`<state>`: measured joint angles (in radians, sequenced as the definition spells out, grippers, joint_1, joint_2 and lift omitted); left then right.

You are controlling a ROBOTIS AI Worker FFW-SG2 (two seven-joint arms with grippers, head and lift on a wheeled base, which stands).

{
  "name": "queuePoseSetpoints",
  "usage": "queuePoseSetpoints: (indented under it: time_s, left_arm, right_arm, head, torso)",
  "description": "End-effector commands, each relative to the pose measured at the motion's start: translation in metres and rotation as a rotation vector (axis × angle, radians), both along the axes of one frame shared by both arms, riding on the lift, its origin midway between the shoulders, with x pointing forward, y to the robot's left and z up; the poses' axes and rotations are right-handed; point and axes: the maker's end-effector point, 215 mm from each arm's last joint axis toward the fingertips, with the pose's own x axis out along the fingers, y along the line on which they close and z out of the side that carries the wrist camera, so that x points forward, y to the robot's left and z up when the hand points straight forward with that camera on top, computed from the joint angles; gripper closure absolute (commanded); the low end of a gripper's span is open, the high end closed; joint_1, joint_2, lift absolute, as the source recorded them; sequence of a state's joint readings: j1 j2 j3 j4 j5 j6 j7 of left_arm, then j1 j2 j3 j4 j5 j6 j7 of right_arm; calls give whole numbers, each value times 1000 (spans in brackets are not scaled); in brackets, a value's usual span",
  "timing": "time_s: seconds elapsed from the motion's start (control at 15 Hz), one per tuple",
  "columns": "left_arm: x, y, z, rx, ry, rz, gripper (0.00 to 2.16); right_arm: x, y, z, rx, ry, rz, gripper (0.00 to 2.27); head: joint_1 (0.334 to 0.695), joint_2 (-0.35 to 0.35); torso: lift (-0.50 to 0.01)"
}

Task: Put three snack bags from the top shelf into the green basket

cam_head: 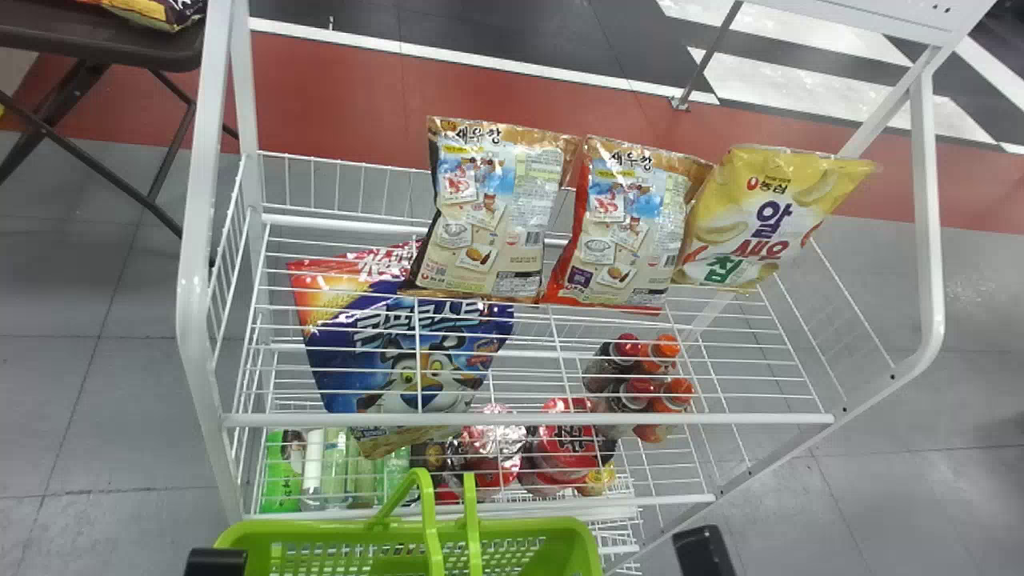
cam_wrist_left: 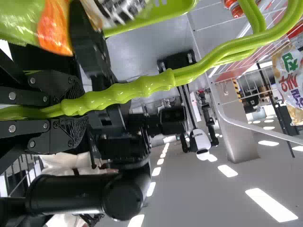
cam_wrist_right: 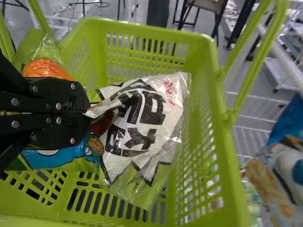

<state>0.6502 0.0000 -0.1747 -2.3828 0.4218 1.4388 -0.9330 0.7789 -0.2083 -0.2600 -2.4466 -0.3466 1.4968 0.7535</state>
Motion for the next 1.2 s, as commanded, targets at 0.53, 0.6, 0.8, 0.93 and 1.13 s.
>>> queuePoseSetpoints:
  time_s: [0.53, 0.6, 0.8, 0.93, 1.13]
  left_arm:
    - [0, 1, 1, 0, 2, 7, 2142]
    - [0, 1, 0, 3, 2, 8, 2142]
    - [1, 1, 1, 1, -1, 7, 2142]
    - [1, 1, 0, 3, -1, 8, 2142]
    - [1, 2, 0, -2, 2, 7, 2142]
  right_arm:
    - [25, -12, 1, -29, -104, 2, 26]
    - [26, -13, 15, -17, -120, 5, 53]
    - [40, -14, 40, -5, -179, -4, 56]
    - [69, -17, 62, 2, -302, -38, 70]
    - [133, -33, 122, 7, -624, -98, 97]
  head:
    - [695, -350]
    - [695, -350]
    - [695, -350]
    - [695, -350]
    - [695, -350]
  torso:
    - [-50]
    - [-50]
    - [-50]
    - [-50]
    - [-50]
